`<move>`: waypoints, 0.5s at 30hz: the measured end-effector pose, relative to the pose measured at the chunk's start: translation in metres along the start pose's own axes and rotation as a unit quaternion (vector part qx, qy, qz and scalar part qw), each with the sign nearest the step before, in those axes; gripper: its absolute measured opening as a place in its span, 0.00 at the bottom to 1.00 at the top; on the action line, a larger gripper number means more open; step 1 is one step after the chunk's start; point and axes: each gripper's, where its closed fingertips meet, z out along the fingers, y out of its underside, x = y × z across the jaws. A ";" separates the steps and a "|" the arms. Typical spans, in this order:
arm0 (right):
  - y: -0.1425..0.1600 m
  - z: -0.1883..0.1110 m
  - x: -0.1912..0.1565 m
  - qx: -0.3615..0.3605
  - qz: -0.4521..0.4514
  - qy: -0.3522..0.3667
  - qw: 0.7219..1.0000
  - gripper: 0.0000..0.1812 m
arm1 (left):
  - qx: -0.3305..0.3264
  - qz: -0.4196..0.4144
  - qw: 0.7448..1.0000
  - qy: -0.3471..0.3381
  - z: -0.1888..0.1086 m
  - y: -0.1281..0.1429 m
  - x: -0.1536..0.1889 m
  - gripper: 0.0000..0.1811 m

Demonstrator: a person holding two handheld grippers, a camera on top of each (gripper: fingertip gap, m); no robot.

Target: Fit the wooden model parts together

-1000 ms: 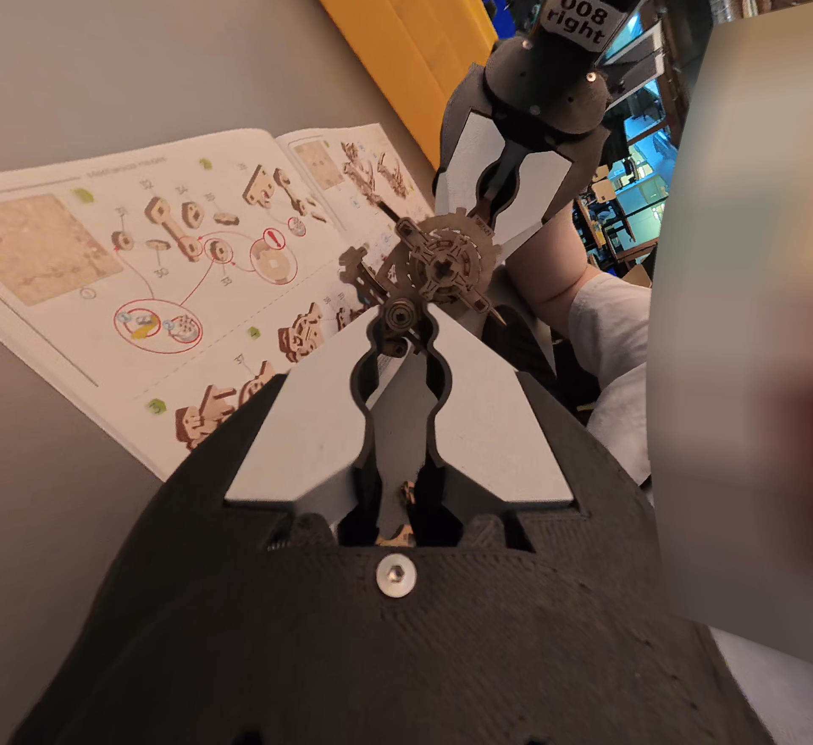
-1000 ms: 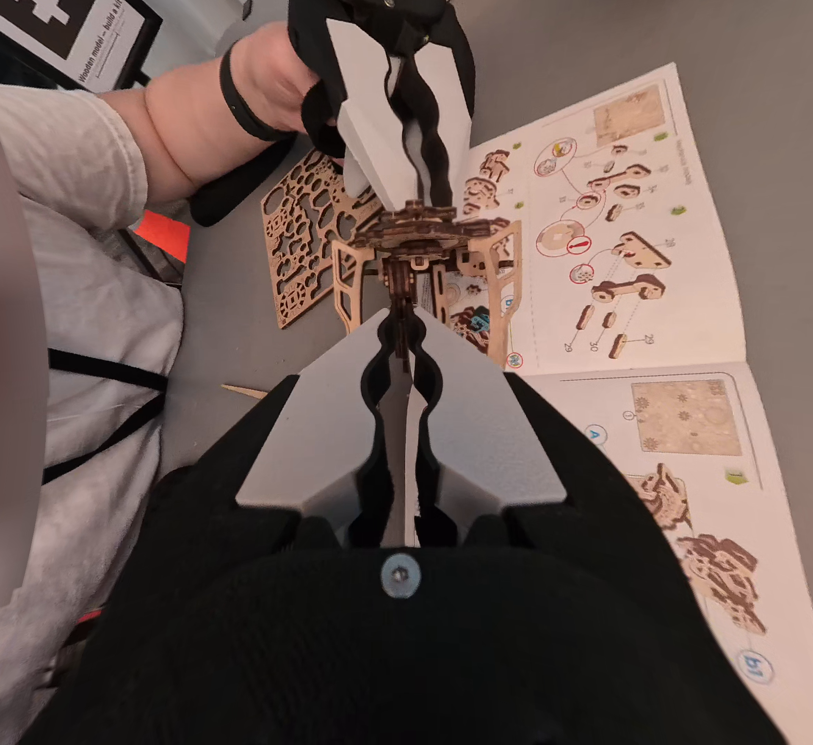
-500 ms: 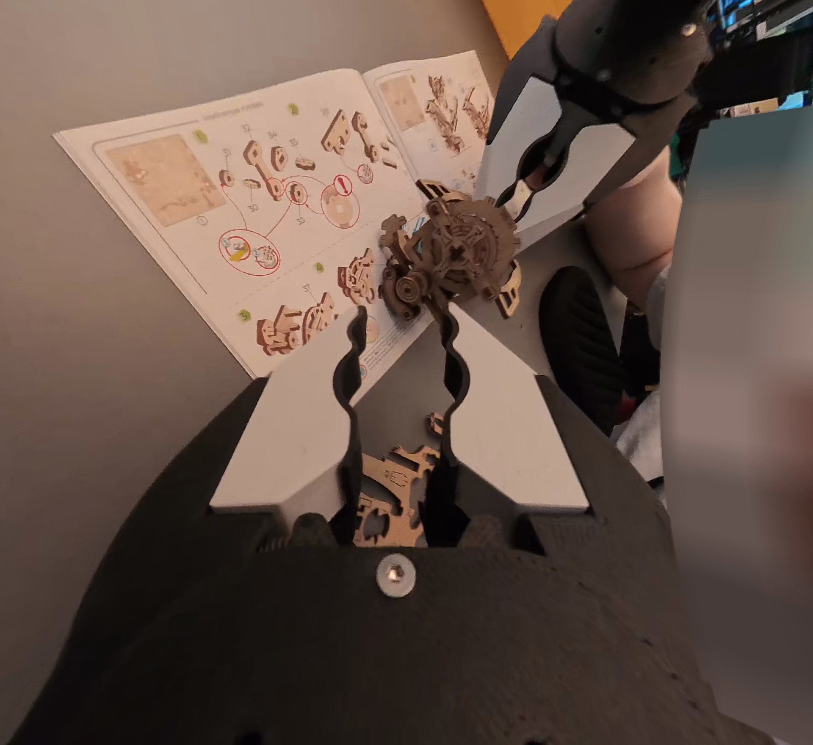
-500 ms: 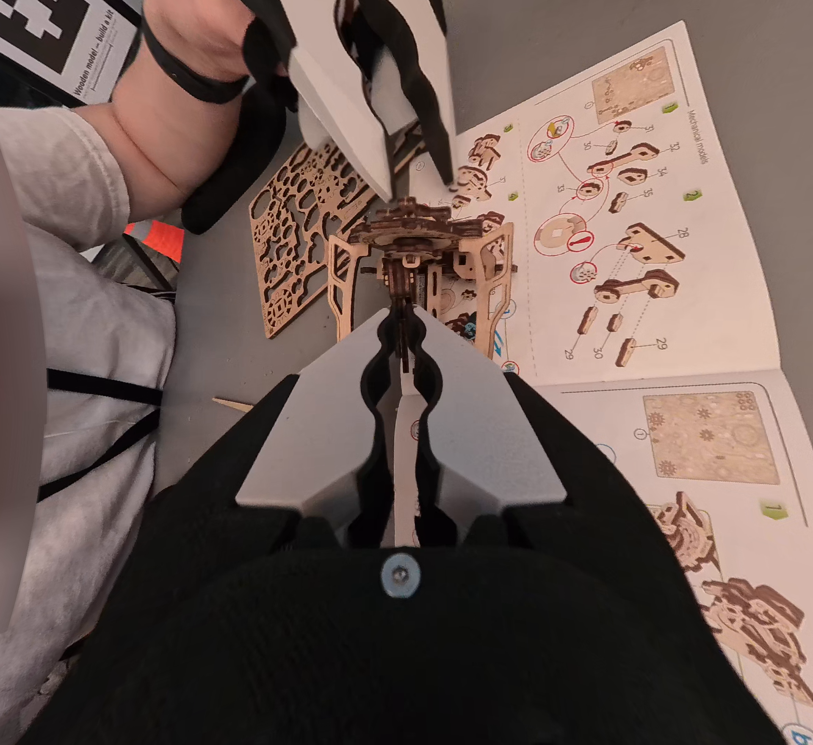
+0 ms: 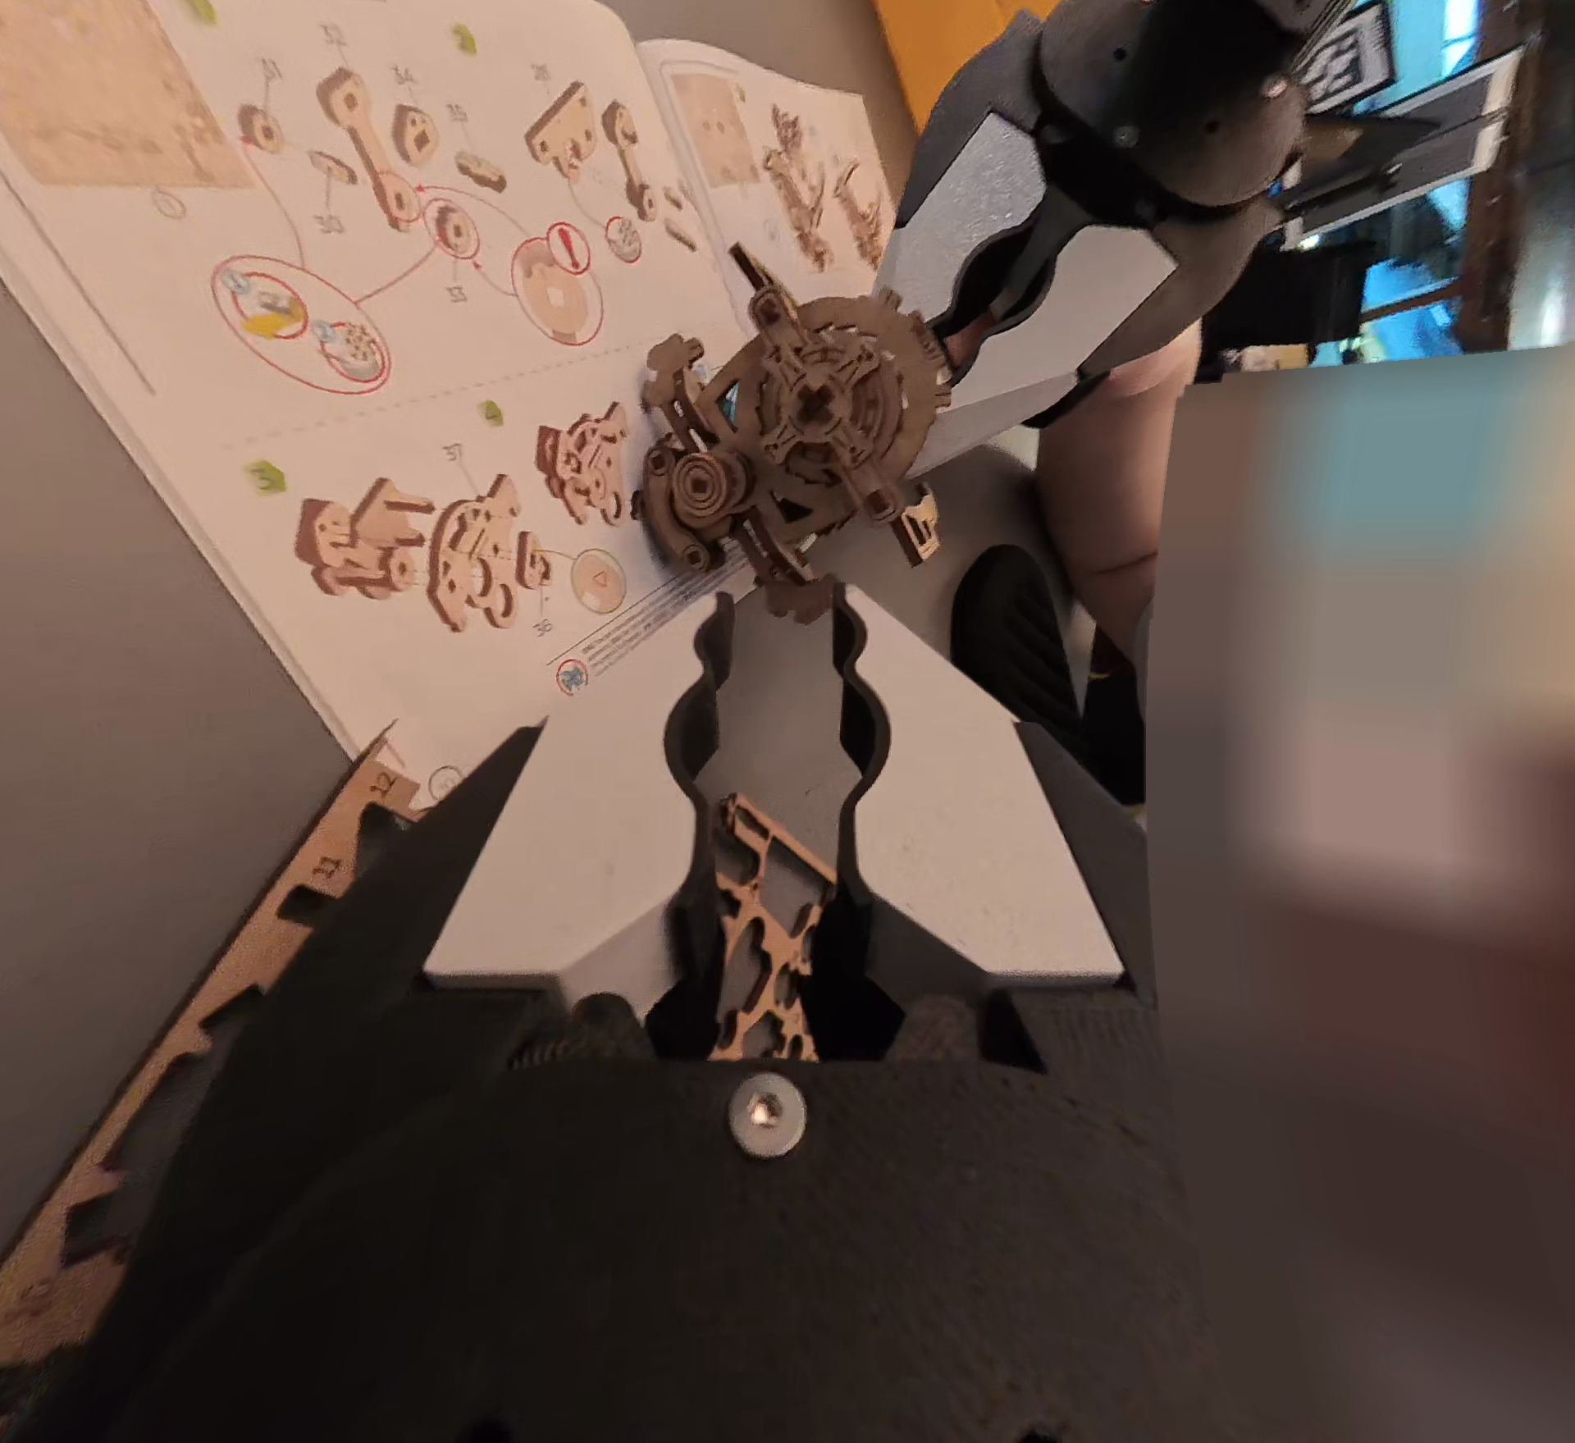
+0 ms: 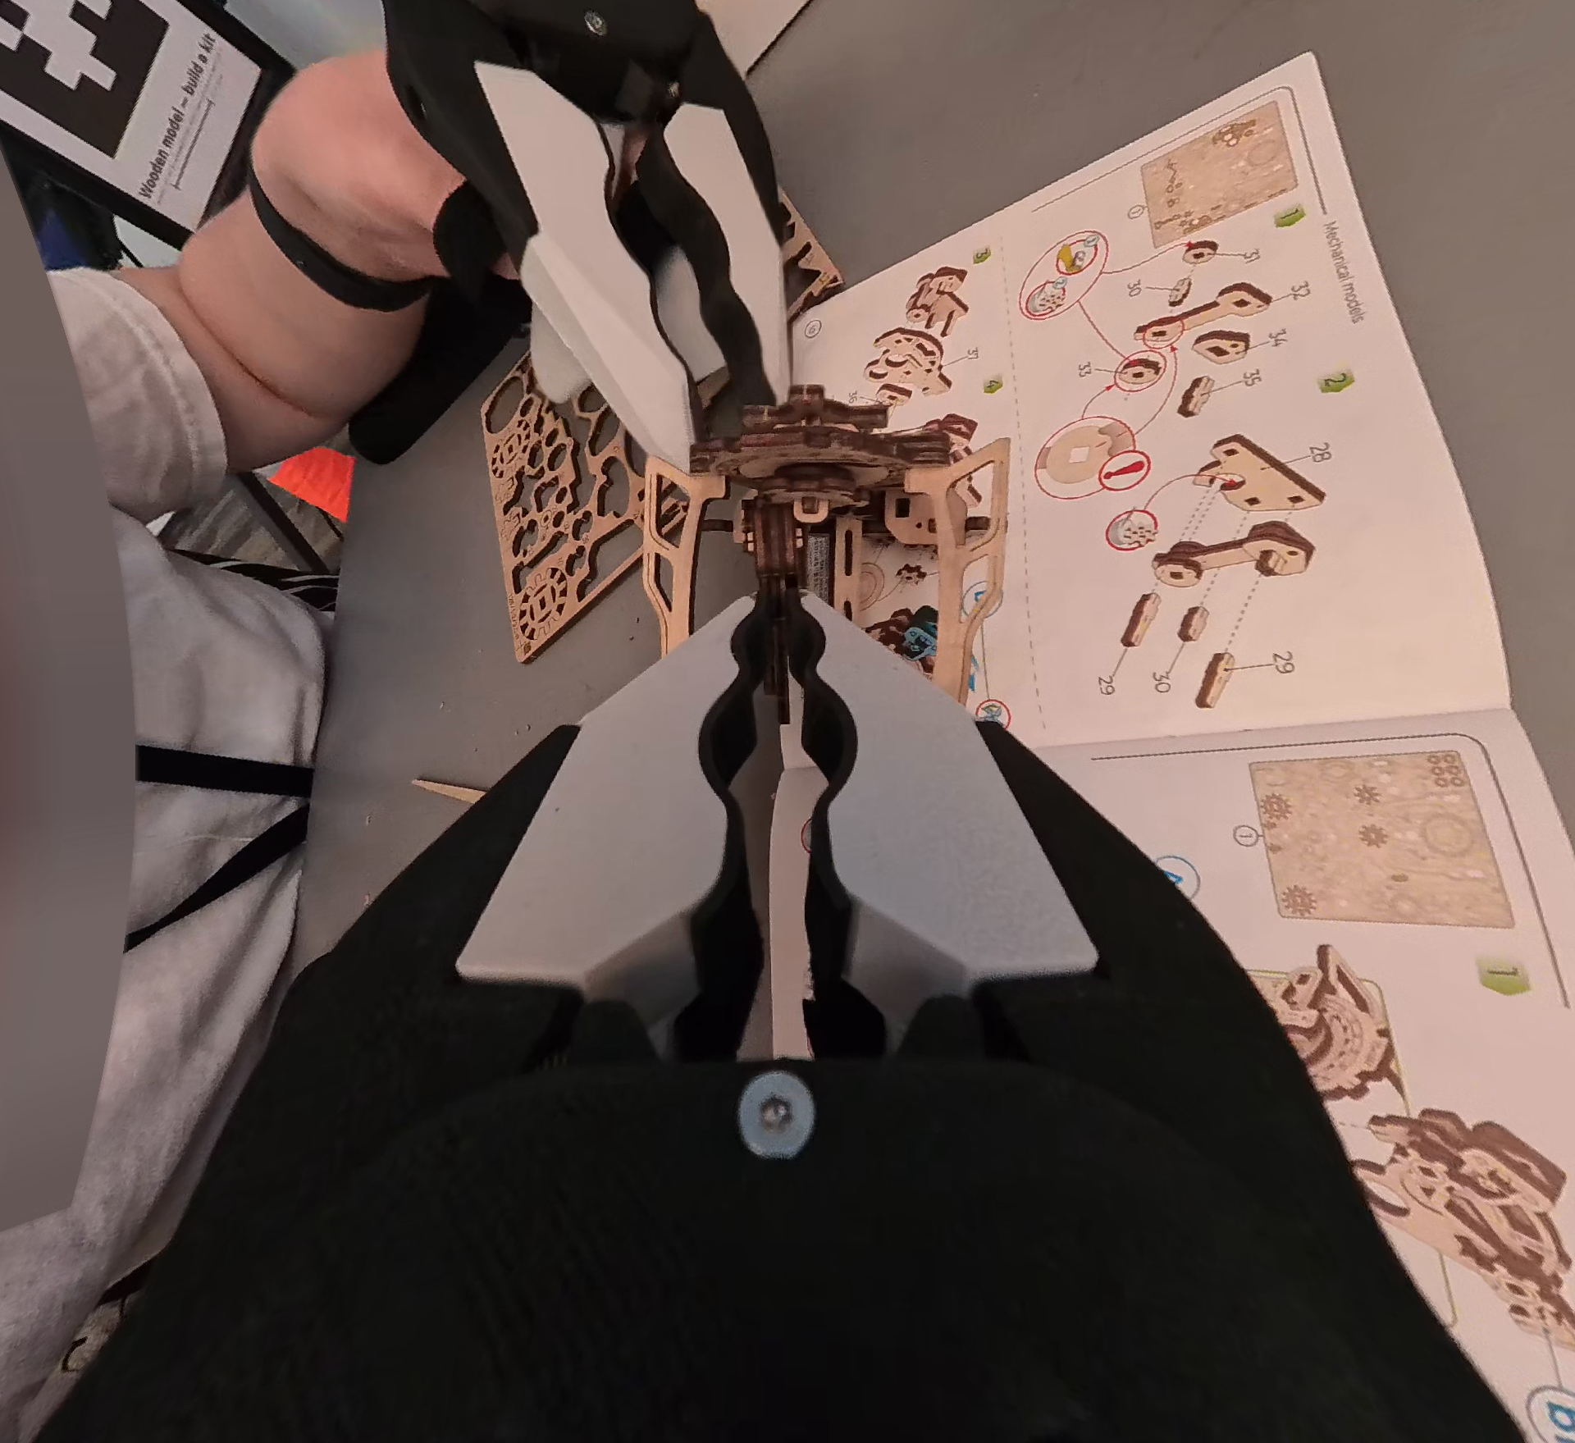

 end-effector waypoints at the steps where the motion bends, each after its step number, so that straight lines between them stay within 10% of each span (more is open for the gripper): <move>1: 0.000 0.000 0.000 0.000 -0.001 0.002 1.000 0.01 | 0.008 -0.002 1.000 0.003 0.000 -0.002 0.001 0.11; 15: 0.003 0.004 0.001 -0.016 -0.021 0.028 0.999 0.01 | 0.018 -0.001 1.000 0.001 0.010 -0.003 -0.001 0.02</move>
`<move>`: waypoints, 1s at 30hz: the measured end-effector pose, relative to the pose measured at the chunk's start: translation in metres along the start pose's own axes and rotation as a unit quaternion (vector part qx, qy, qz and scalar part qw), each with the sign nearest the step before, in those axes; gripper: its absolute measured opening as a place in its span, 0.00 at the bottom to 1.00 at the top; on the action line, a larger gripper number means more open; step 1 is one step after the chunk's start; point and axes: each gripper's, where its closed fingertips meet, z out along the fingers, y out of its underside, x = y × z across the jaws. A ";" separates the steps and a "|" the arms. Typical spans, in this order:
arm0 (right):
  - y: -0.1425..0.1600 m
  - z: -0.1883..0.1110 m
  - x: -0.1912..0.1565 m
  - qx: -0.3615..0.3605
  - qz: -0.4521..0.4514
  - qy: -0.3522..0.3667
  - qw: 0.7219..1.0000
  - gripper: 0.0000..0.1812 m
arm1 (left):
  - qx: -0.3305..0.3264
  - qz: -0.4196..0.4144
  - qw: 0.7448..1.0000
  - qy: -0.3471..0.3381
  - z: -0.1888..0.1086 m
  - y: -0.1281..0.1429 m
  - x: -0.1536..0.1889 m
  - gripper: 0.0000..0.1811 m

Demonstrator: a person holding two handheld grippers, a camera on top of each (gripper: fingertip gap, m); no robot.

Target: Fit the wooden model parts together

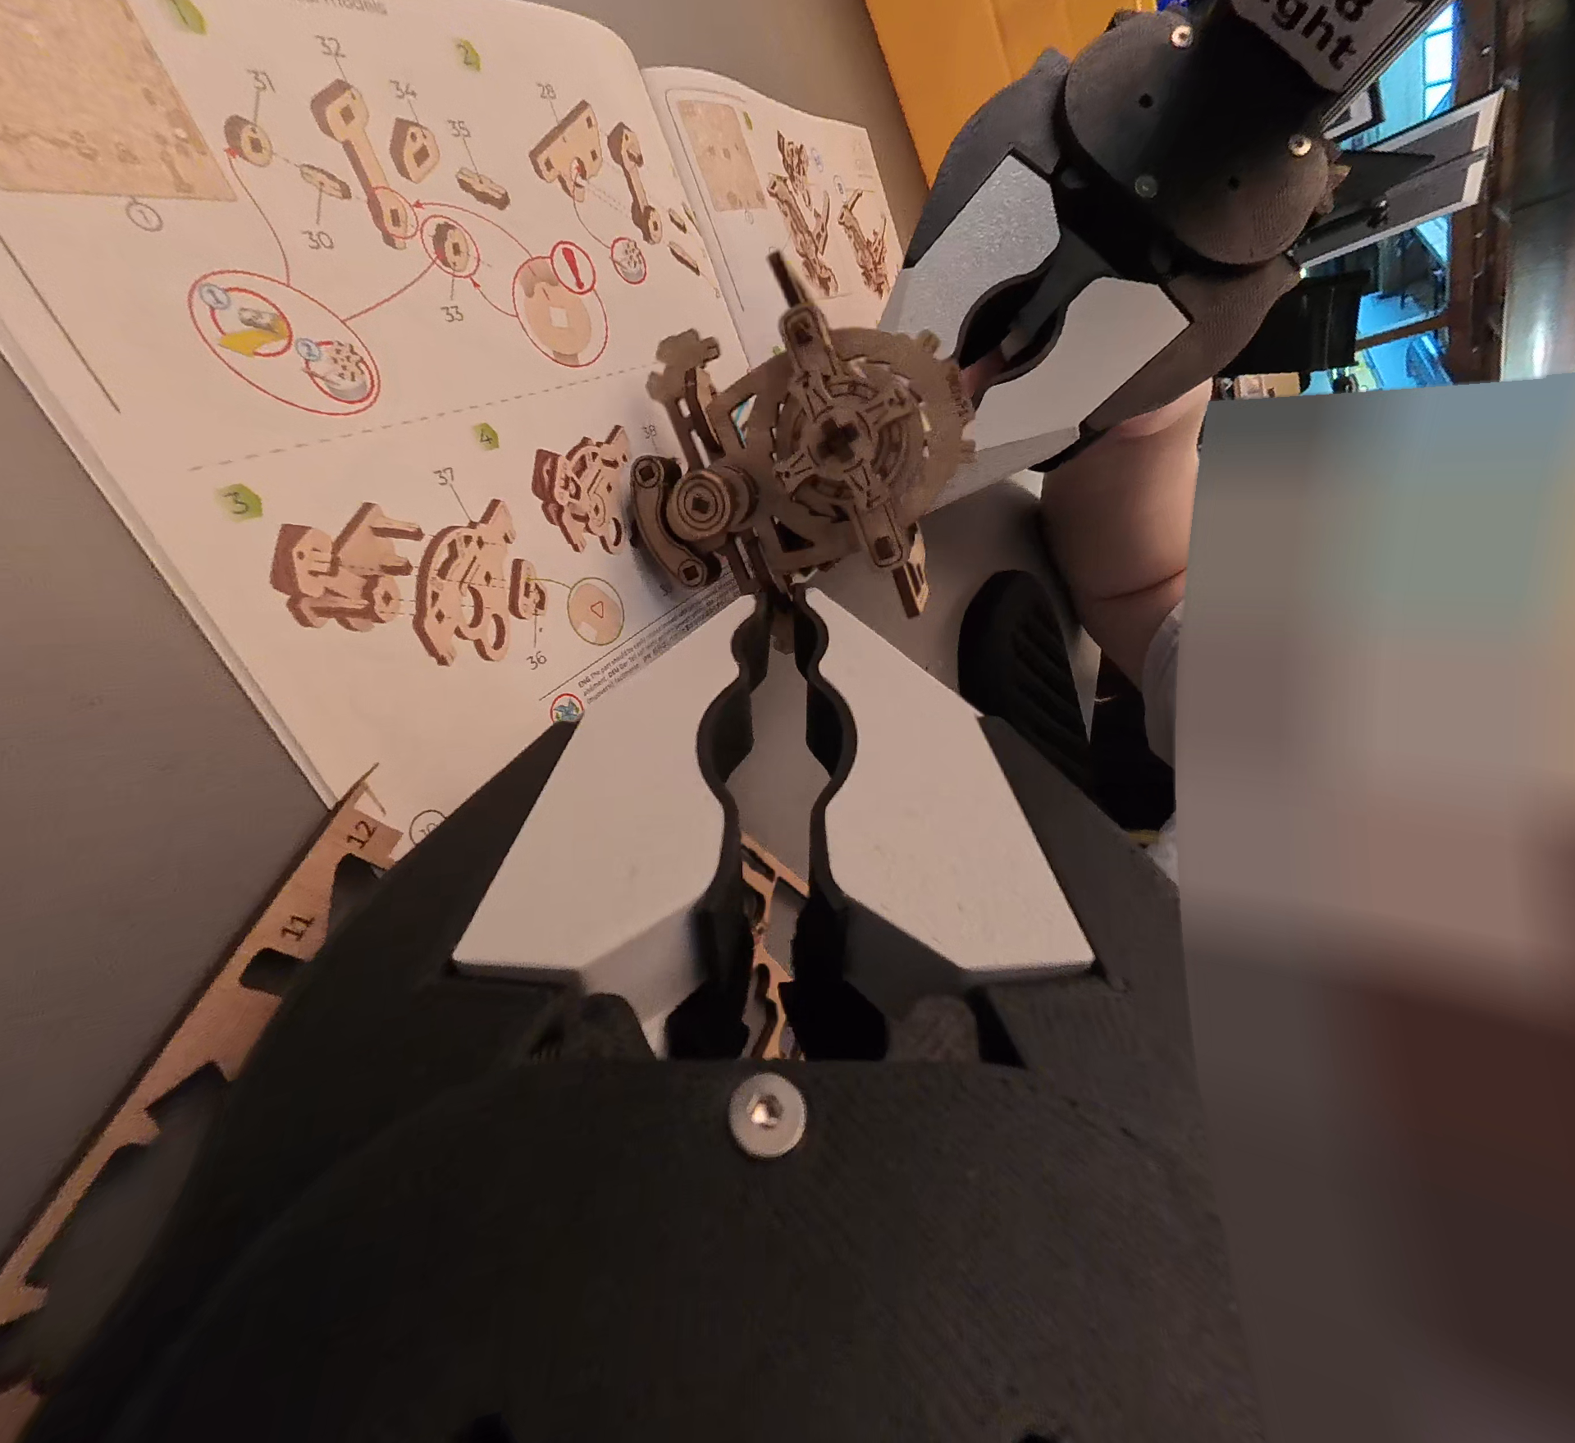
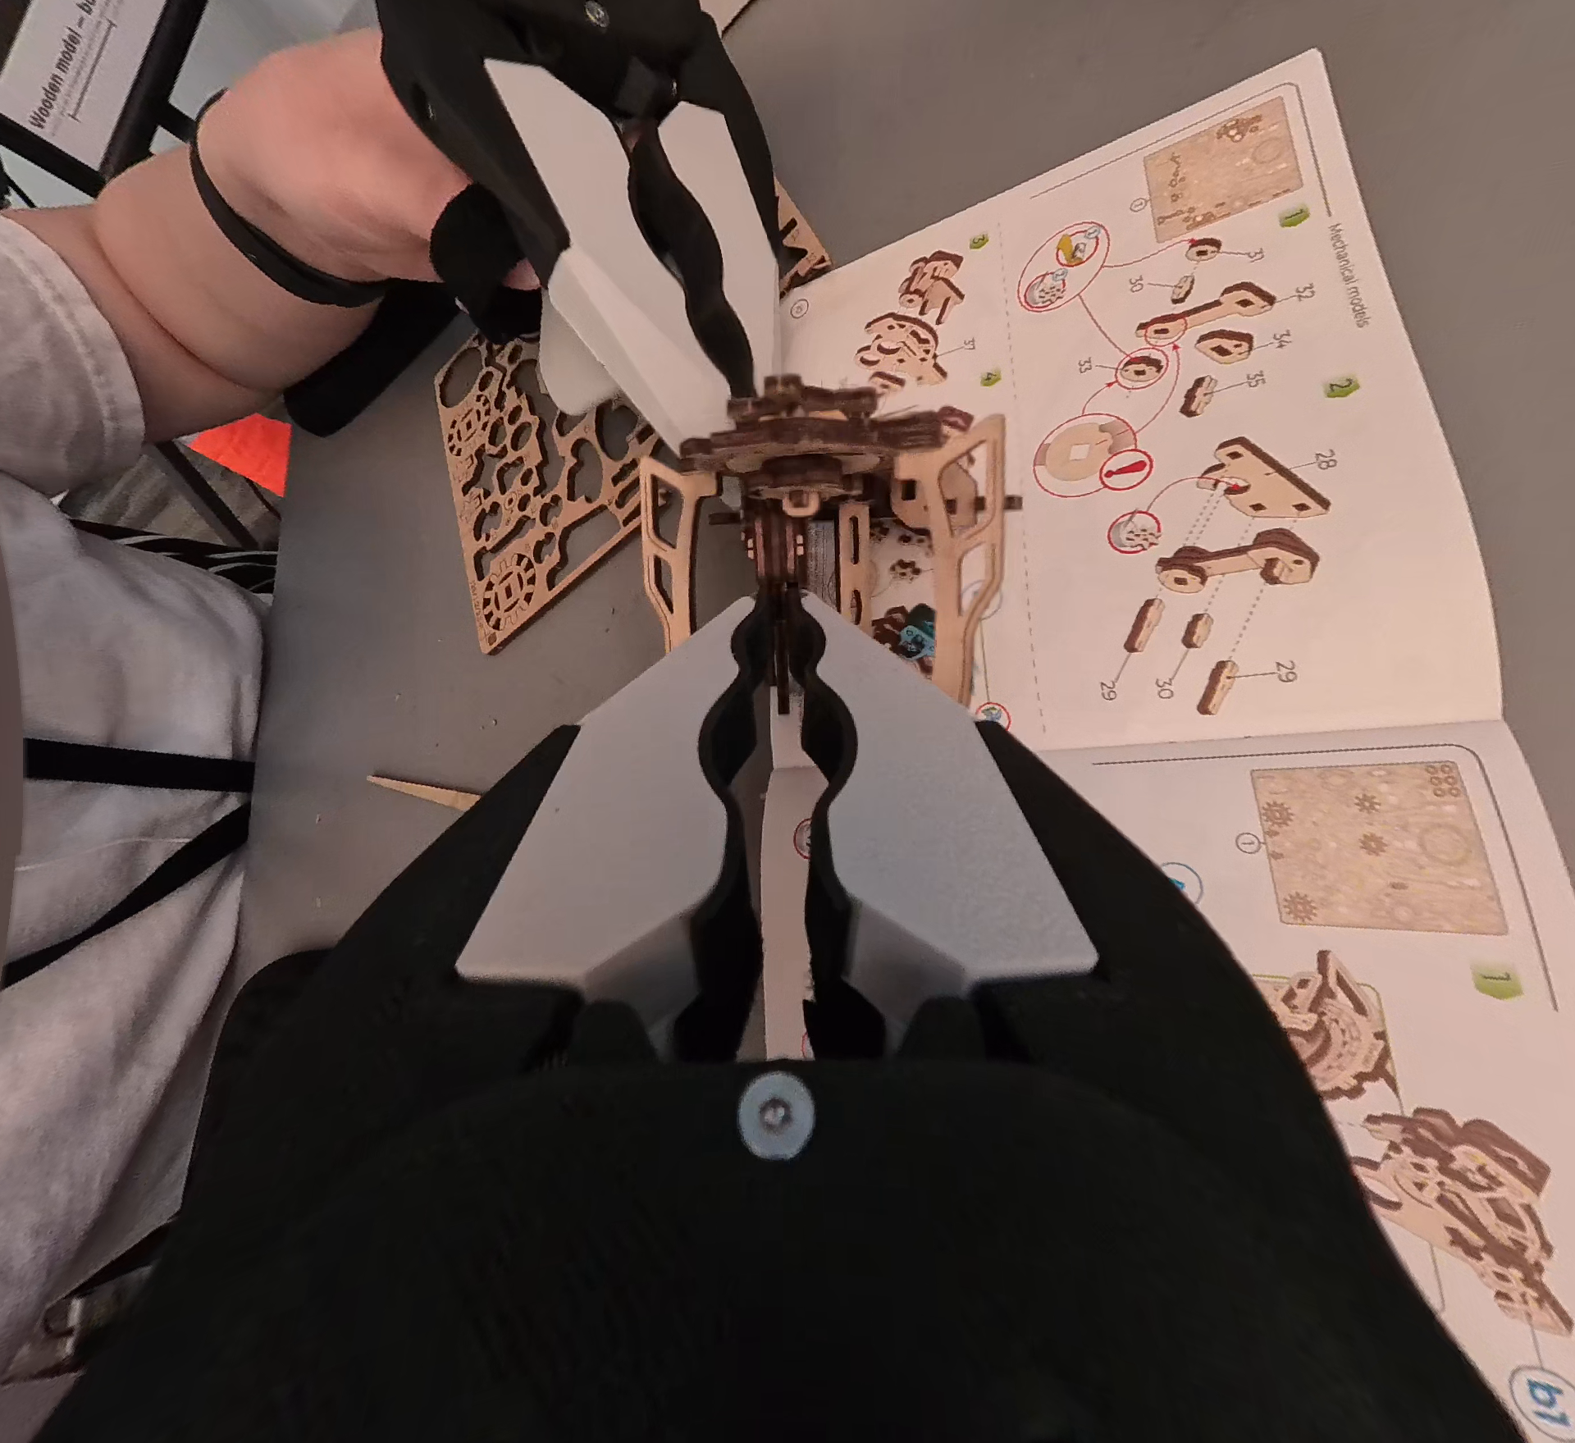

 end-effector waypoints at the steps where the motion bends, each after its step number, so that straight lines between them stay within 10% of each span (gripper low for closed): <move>1: 0.000 0.000 0.000 0.001 -0.001 0.000 1.000 0.01 | 0.002 -0.002 1.000 0.004 0.000 -0.001 0.001 0.02; 30: -0.008 0.000 0.009 0.028 0.001 0.024 0.999 0.04 | 0.015 -0.045 0.998 0.033 0.001 -0.004 -0.001 0.01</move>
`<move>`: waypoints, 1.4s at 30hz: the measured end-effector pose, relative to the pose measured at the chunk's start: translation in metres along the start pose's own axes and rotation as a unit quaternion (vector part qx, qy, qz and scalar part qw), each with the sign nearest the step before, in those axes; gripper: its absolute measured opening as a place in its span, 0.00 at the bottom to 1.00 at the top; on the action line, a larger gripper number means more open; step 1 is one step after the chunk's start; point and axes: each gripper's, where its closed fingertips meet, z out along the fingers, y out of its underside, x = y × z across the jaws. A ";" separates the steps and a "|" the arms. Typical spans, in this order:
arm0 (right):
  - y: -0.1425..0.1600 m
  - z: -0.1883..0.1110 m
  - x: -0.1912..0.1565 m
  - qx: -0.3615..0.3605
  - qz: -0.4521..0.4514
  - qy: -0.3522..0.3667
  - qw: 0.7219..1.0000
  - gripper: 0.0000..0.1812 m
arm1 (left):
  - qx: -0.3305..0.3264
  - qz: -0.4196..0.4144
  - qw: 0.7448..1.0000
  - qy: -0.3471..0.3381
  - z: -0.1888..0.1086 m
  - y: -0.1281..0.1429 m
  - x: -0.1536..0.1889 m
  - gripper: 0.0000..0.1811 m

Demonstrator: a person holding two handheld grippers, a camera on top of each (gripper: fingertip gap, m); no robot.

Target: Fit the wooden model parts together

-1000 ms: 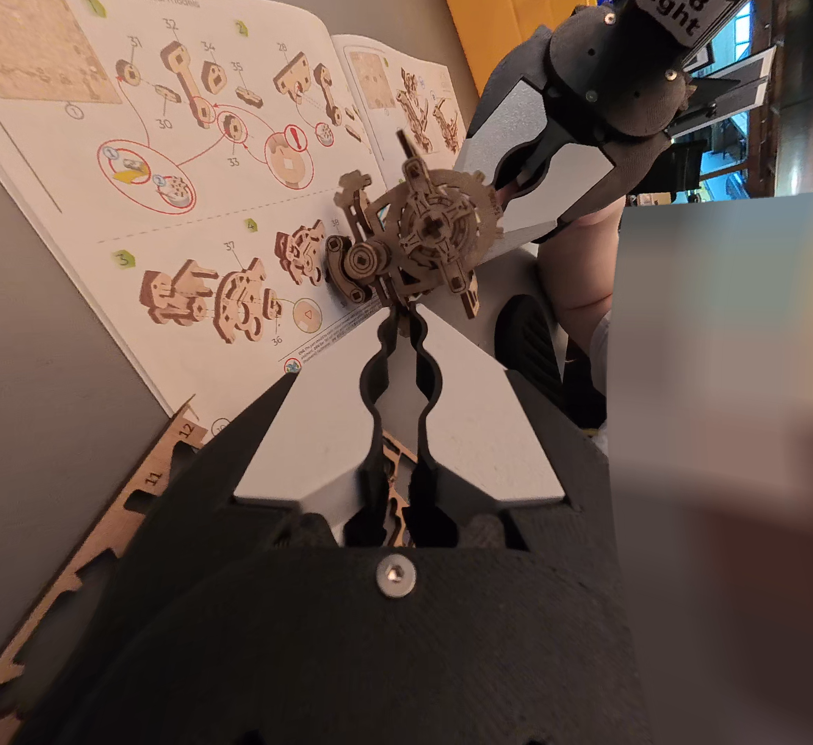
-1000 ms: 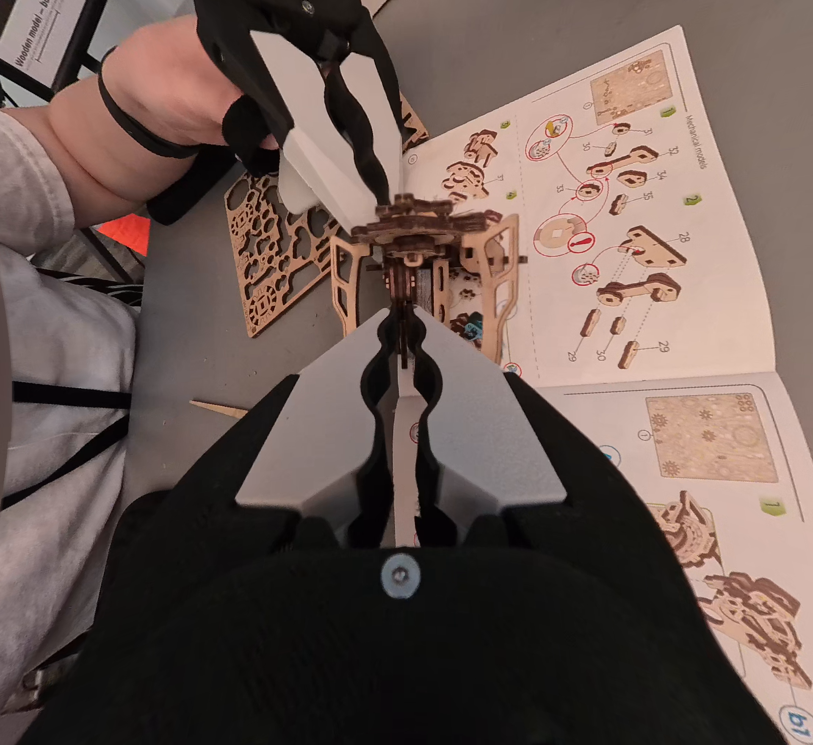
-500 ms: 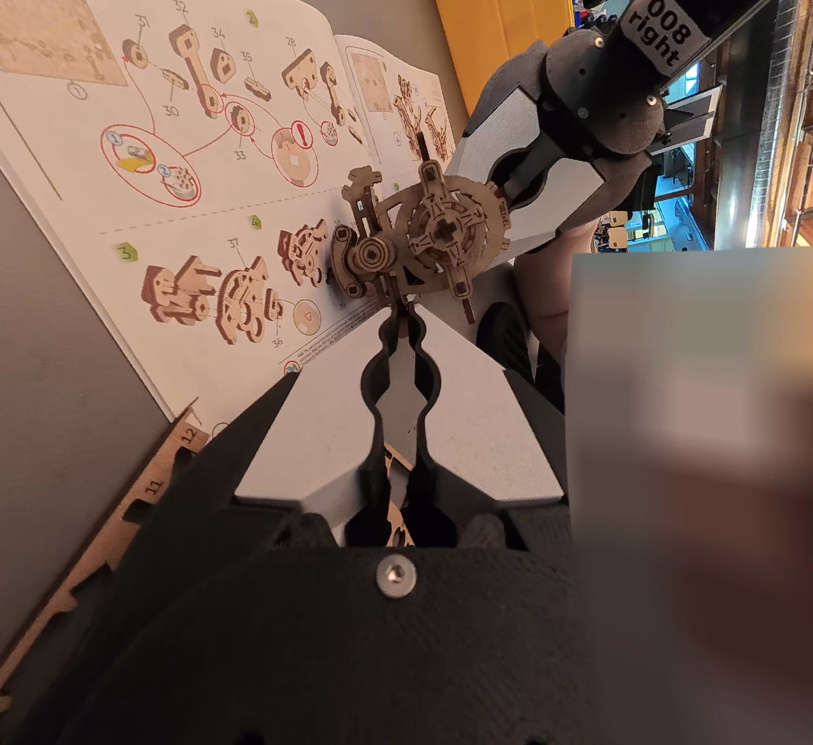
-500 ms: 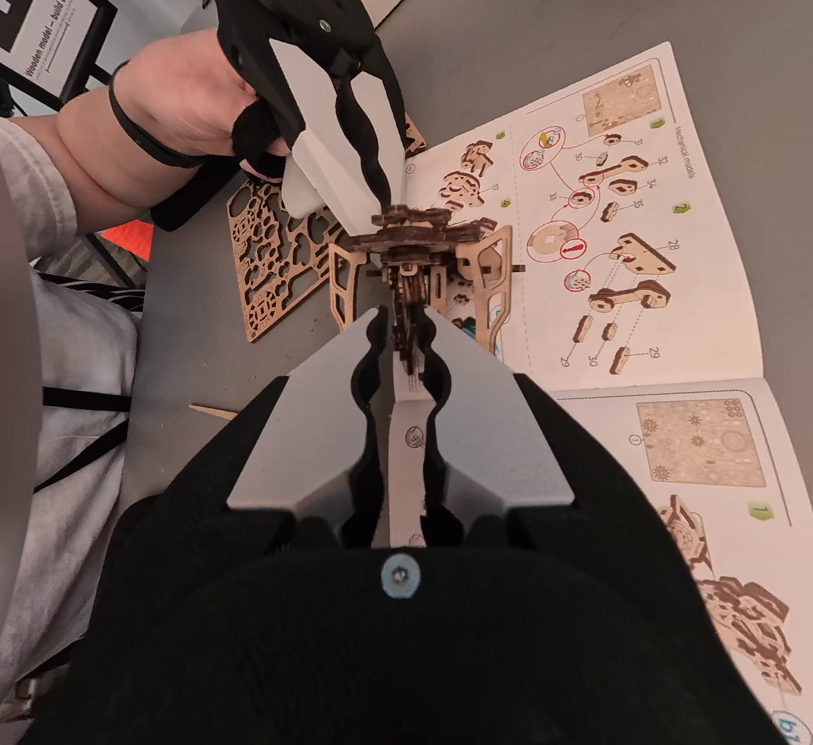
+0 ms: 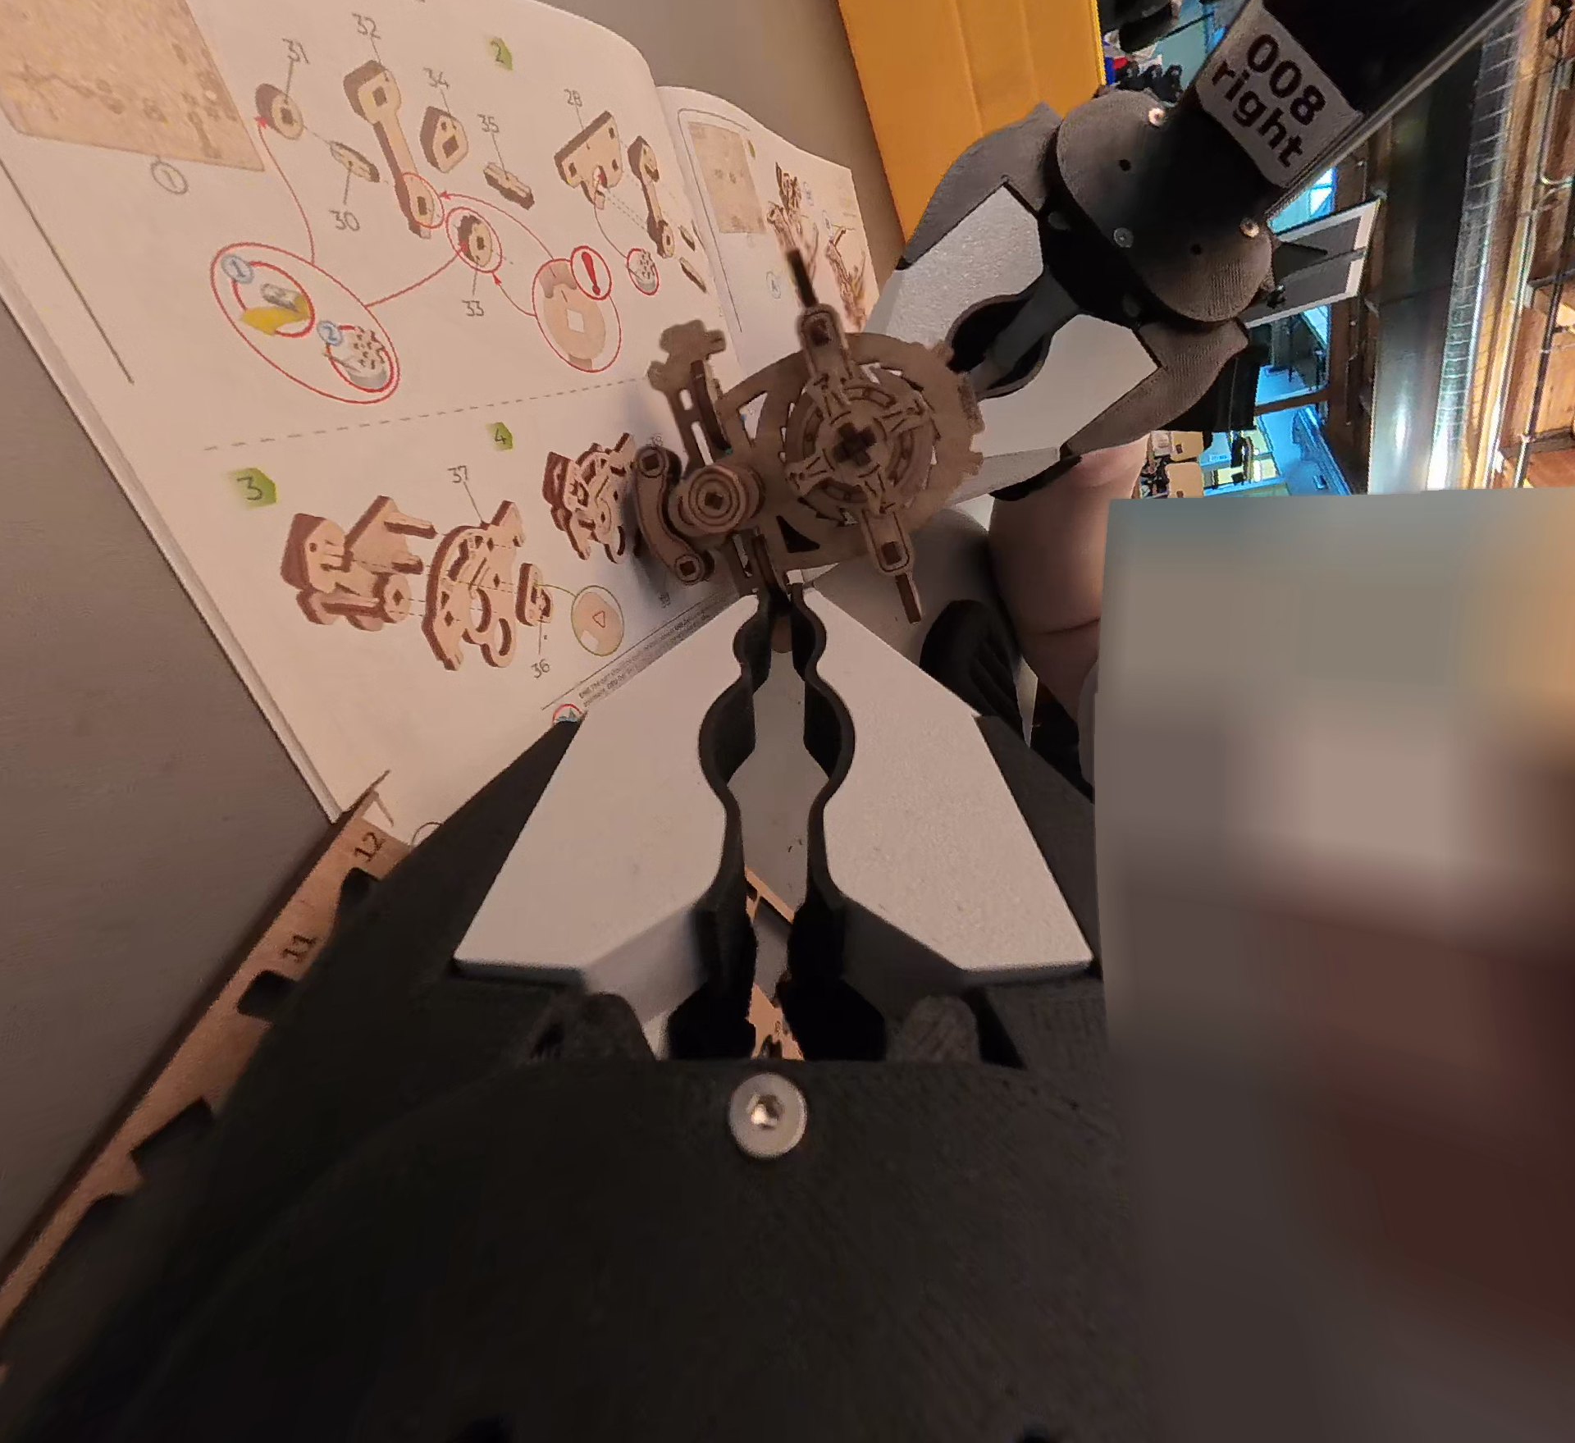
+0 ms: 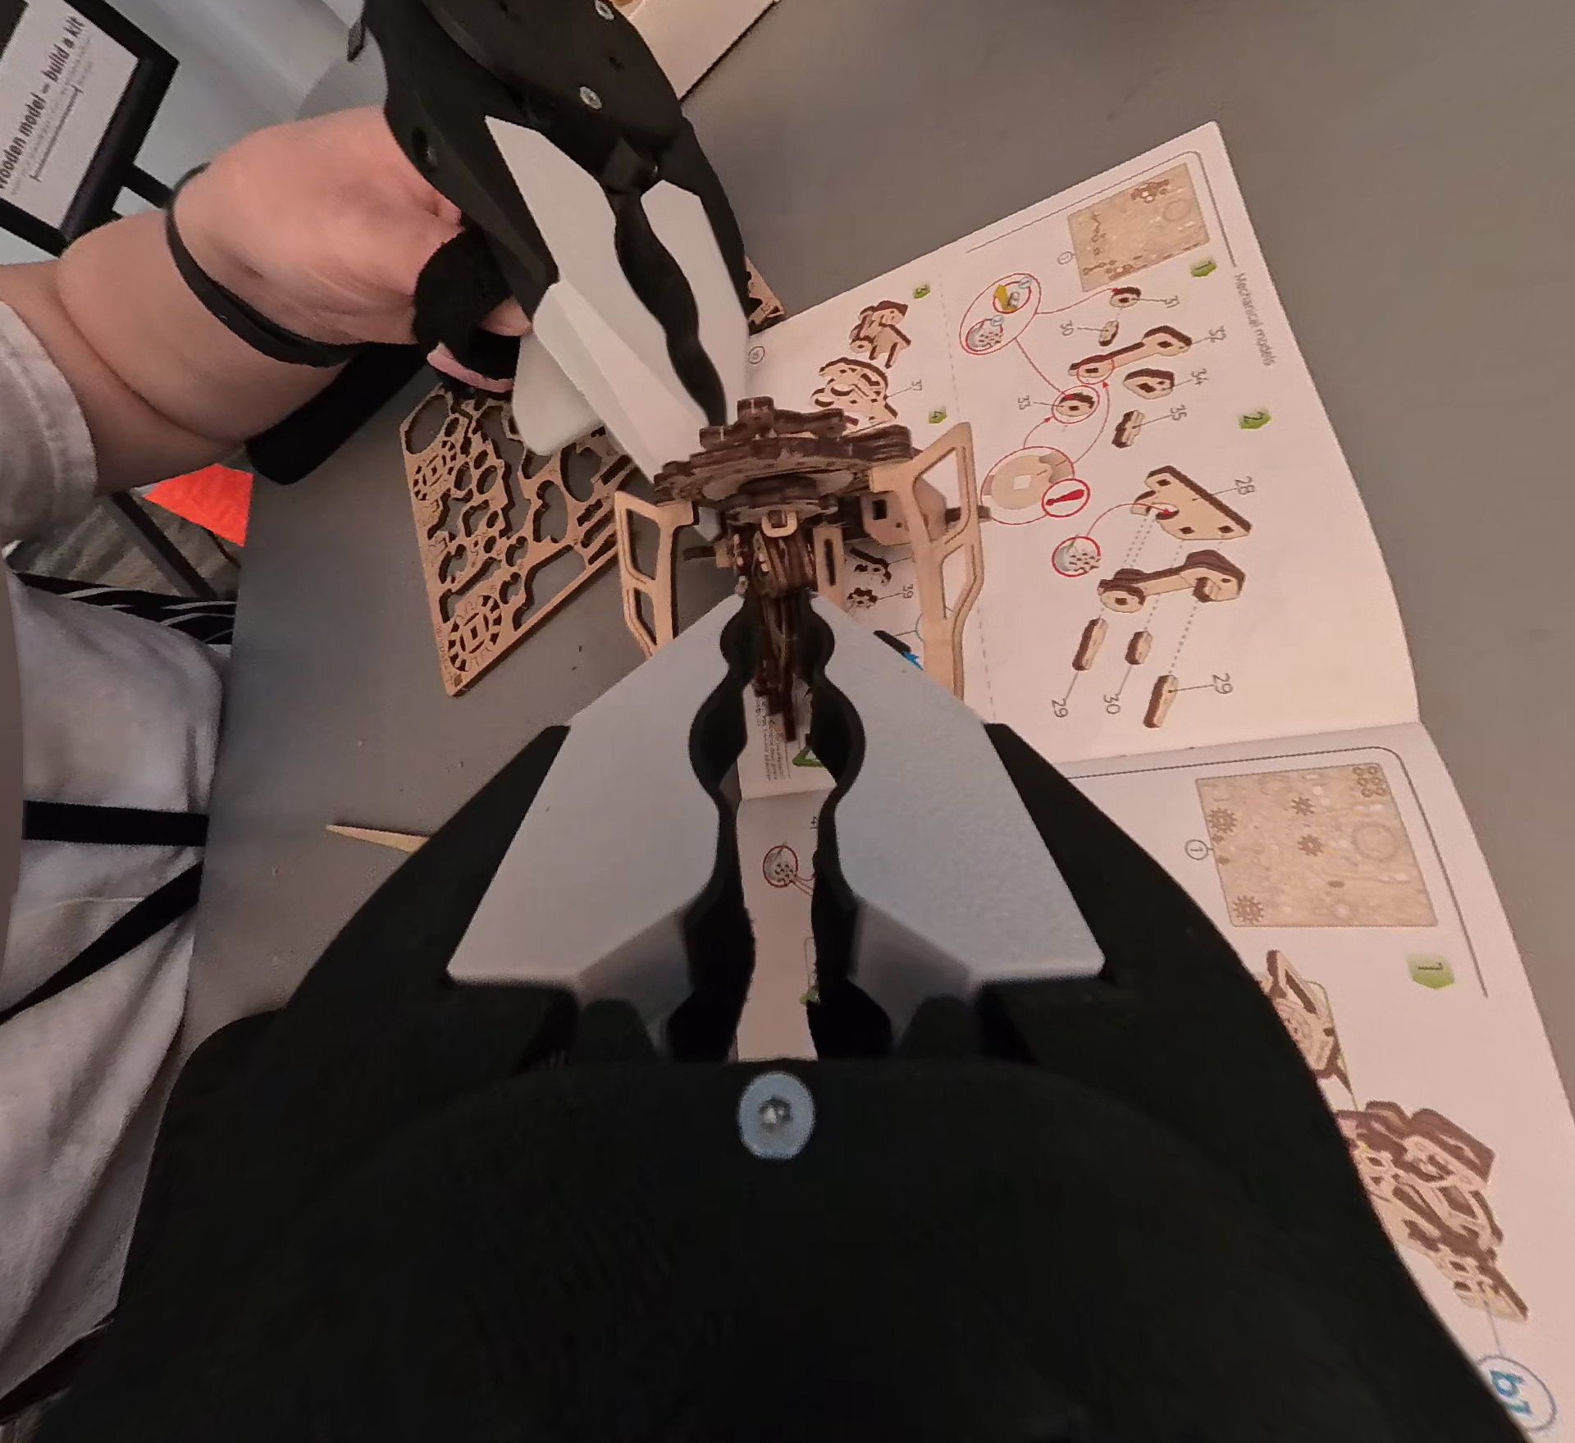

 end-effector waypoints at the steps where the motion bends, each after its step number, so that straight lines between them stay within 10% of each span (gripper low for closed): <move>1: 0.000 0.000 -0.001 -0.002 -0.001 -0.002 1.000 0.03 | 0.001 -0.002 1.000 0.002 0.000 0.000 0.000 0.01; 42: -0.003 -0.001 0.003 -0.046 -0.146 0.184 0.971 0.01 | 0.047 -0.077 0.995 0.031 -0.002 -0.008 -0.005 0.01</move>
